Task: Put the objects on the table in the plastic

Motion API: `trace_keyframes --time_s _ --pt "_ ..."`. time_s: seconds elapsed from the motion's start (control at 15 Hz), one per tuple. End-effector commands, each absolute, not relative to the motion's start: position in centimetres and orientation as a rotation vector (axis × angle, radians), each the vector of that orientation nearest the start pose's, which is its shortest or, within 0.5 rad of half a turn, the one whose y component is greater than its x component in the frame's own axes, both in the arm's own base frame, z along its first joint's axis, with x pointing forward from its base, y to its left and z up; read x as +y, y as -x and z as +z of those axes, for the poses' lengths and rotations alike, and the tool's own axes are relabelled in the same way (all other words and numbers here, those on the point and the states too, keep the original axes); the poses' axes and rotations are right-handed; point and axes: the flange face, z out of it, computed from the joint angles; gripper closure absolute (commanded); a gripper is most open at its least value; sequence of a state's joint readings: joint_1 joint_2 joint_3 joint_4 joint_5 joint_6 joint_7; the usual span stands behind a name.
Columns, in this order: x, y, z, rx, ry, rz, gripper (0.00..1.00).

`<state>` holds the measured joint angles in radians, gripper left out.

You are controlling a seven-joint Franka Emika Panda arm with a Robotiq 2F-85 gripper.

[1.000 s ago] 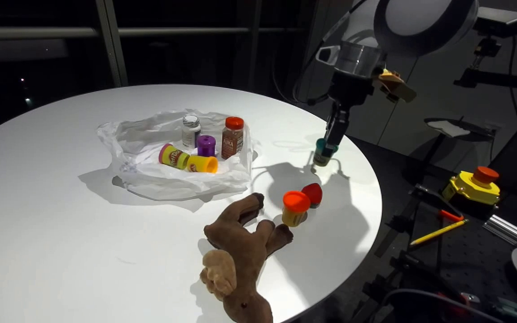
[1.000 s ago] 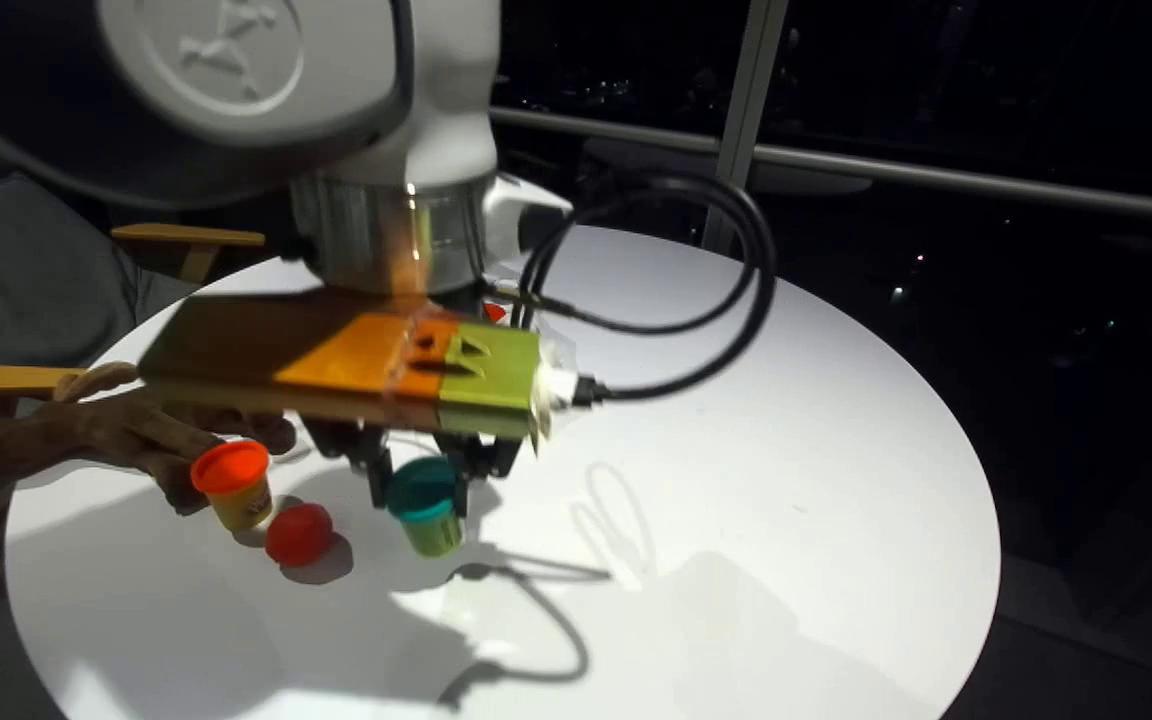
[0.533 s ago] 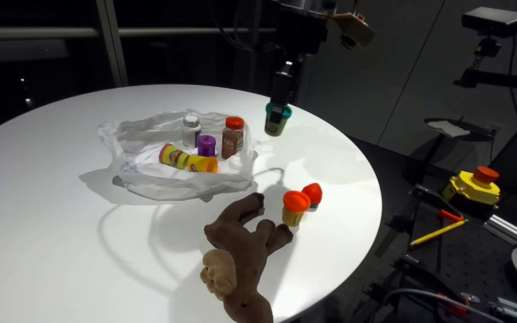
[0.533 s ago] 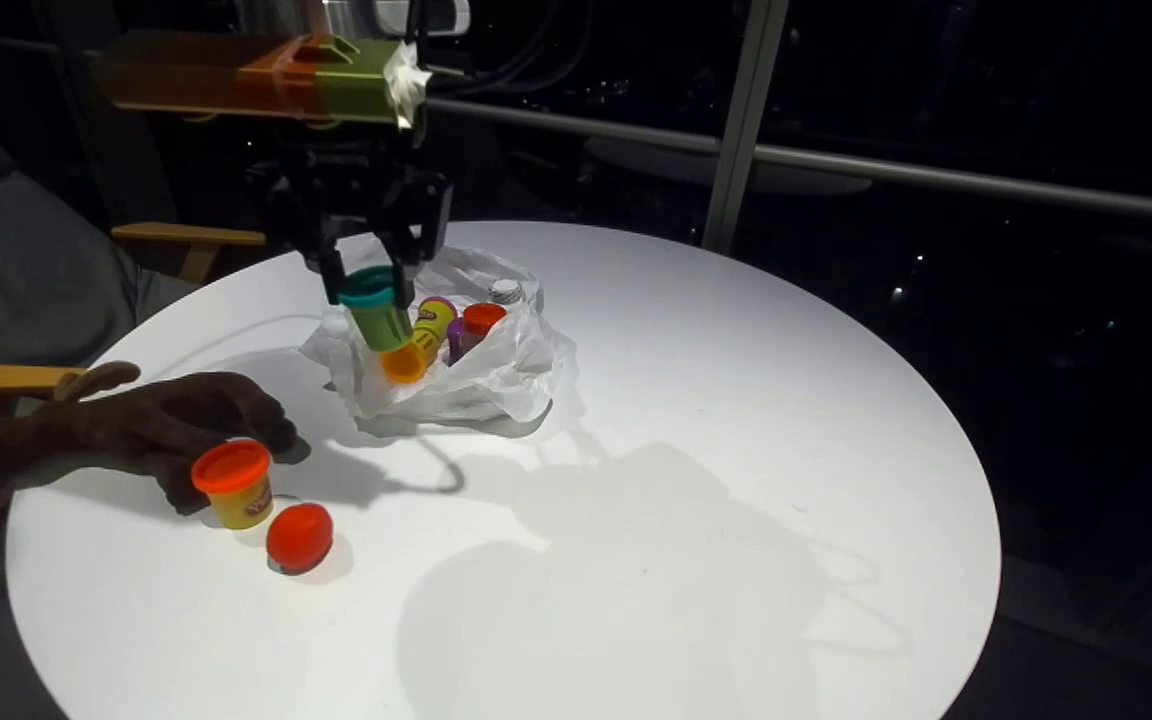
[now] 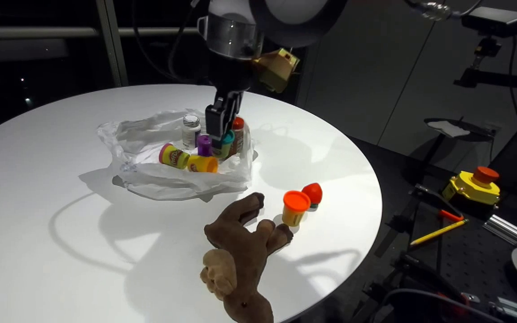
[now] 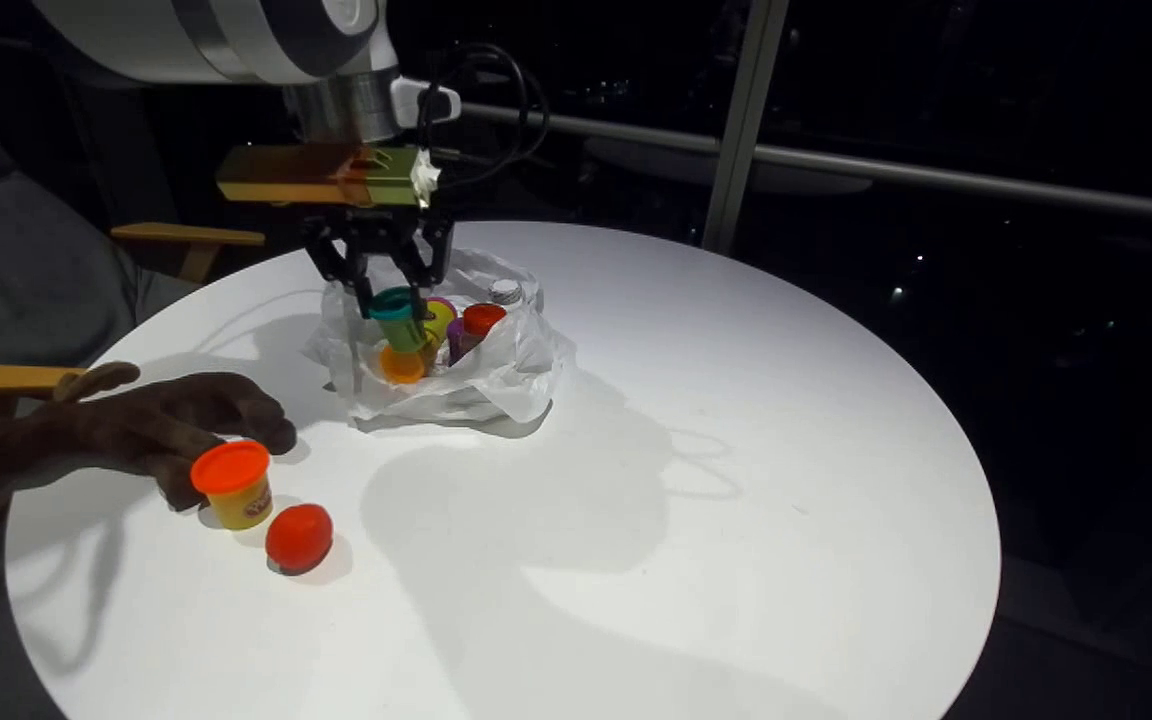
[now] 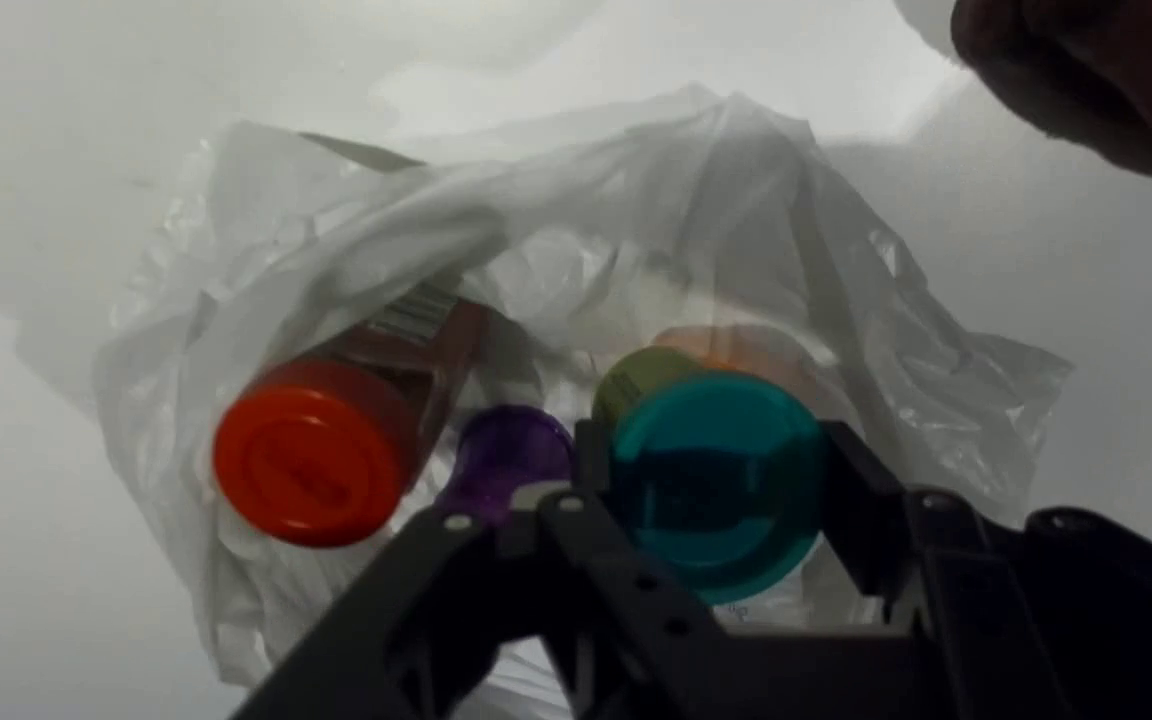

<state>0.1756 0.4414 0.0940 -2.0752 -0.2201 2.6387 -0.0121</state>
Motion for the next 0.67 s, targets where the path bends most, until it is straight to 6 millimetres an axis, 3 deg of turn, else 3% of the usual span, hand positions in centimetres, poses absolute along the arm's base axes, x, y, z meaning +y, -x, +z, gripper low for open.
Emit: trace_keyframes --time_s 0.0,0.2,0.6 --pt "19.8 -62.2 21.8 -0.699 3.107 -0.373 0.77" --pt "21.7 -64.3 22.2 -0.676 3.097 -0.454 0.77" --pt "22.5 -67.6 20.4 -0.667 3.093 -0.478 0.77"
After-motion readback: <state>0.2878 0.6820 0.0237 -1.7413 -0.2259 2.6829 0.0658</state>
